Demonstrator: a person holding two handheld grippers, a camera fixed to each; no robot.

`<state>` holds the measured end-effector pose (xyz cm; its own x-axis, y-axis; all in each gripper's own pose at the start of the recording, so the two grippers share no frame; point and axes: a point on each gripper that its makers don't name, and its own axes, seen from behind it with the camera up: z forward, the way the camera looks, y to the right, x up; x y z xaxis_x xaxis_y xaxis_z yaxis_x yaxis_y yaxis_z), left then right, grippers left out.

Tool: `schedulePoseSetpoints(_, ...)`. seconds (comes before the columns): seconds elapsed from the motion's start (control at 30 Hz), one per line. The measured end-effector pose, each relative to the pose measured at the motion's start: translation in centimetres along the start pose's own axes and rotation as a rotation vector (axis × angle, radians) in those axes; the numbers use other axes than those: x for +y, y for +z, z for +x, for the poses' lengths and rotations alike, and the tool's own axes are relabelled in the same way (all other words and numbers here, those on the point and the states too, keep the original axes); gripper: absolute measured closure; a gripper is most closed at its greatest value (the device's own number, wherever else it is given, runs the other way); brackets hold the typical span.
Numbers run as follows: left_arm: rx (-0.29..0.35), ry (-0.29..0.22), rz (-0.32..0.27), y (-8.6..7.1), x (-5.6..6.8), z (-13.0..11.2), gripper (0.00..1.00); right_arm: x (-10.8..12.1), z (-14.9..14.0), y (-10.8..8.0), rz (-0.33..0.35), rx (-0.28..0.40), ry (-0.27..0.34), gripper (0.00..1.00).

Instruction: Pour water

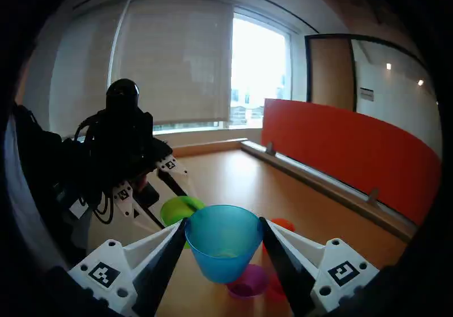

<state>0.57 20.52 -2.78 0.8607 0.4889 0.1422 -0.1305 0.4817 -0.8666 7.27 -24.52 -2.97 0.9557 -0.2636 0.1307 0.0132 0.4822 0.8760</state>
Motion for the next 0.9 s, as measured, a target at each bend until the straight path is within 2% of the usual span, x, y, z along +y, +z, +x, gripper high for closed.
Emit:
schedulePoseSetpoints(0.27, -0.051, -0.003, -0.023, 0.6, 0.6, -1.5, 0.17, -0.7, -2.1, 0.2, 0.017, -0.022, 0.007, 0.07)
schedulePoseSetpoints(0.9, -0.157, 0.032, -0.071, 2.0, 2.0, -4.4, 0.16, -2.2, -5.9, 0.9, 0.063, -0.093, -0.01, 0.07)
